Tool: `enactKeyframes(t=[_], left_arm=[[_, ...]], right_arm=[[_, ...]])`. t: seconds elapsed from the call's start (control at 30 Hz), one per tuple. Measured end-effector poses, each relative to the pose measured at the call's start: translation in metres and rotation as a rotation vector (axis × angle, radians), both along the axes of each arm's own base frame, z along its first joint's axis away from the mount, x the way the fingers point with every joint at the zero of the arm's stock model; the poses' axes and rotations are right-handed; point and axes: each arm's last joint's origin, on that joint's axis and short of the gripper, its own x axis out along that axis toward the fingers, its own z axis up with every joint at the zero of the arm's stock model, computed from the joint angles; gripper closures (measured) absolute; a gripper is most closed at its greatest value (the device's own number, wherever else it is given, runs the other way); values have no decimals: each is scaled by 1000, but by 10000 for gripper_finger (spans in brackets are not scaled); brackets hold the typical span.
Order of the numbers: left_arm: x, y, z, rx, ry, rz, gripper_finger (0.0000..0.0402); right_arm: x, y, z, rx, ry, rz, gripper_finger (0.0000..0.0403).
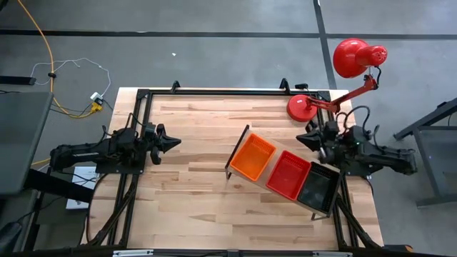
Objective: Stack baskets on shelf by color
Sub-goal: Return to Home Position
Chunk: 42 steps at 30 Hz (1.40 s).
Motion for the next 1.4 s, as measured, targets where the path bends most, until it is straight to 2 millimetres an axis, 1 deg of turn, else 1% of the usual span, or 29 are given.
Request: enactKeyframes(t=[0.13,0.27,0.43,0.6,1.07,1.4], left_arm=[[0,0,0,1,0,0,401],[0,0,0,1,0,0,401],[0,0,0,0,0,0,401],[0,0,0,0,0,0,401],[0,0,0,1,0,0,401],[0,0,0,0,0,0,401]], right_arm=[[6,-3,-20,-8,-20,-78,403],[8,-5,-28,-45,40,-164,403],[9,-6,-32,-165,81,-202,403],[9,-6,-34,-225,105,-207,403],[10,-5,-39,-217,164,-185,403],[10,-5,-40,-217,166,-184,403]])
